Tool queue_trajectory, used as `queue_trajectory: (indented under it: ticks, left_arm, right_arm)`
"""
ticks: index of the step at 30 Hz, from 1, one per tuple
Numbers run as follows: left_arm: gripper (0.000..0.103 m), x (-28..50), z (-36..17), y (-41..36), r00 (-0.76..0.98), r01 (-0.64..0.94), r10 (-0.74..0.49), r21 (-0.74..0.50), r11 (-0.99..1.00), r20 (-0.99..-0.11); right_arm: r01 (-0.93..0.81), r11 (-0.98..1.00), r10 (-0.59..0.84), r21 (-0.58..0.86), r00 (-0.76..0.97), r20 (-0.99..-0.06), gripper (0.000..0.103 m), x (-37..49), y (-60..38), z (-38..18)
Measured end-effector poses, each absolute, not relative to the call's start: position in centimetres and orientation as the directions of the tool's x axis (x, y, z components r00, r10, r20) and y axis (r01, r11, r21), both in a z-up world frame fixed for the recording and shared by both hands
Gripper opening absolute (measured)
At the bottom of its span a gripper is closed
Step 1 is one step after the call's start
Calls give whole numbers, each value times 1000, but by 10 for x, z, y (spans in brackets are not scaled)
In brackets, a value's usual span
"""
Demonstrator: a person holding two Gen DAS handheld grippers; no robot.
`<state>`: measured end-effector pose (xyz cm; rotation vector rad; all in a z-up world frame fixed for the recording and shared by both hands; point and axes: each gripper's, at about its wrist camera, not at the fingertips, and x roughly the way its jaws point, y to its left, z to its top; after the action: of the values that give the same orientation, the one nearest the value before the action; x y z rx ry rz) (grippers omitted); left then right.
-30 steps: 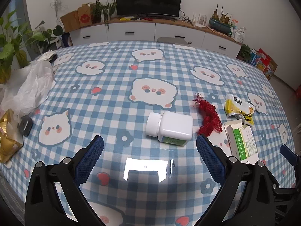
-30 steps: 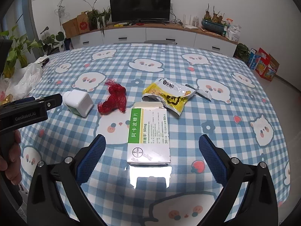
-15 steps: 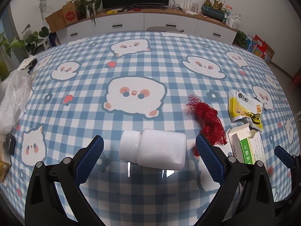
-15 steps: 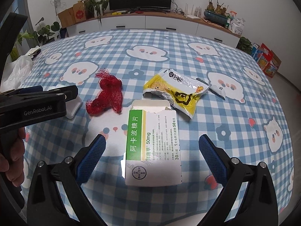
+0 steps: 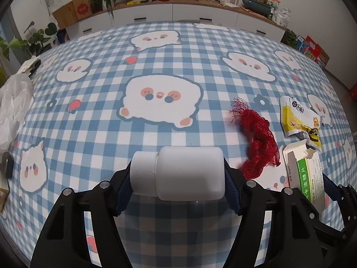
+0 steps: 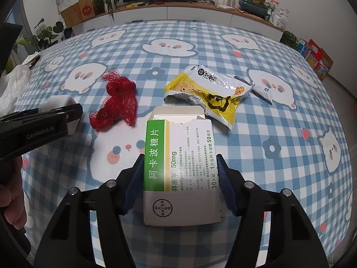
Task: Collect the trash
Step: 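Grasp the white pill bottle with the left tool while the right tool grasps the medicine box, then carry the white bottle and medicine box toward the black trash bin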
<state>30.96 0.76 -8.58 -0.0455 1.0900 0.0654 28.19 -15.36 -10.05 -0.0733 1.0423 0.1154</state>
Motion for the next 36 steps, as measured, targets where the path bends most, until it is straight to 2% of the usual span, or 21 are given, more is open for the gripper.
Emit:
queue_trajectory:
  ticks: [19,36]
  left_arm:
    - [66,282,-58,4,503,-82,49,9,997,-863]
    - [66,222,-37,1,528,-95,29,-26,995,-849]
  right_arm:
    - [-132,991,69,-5,551,-832,58,265,-155,-80]
    - [-119,991,125,67,597,-793,58,224,-159,-45]
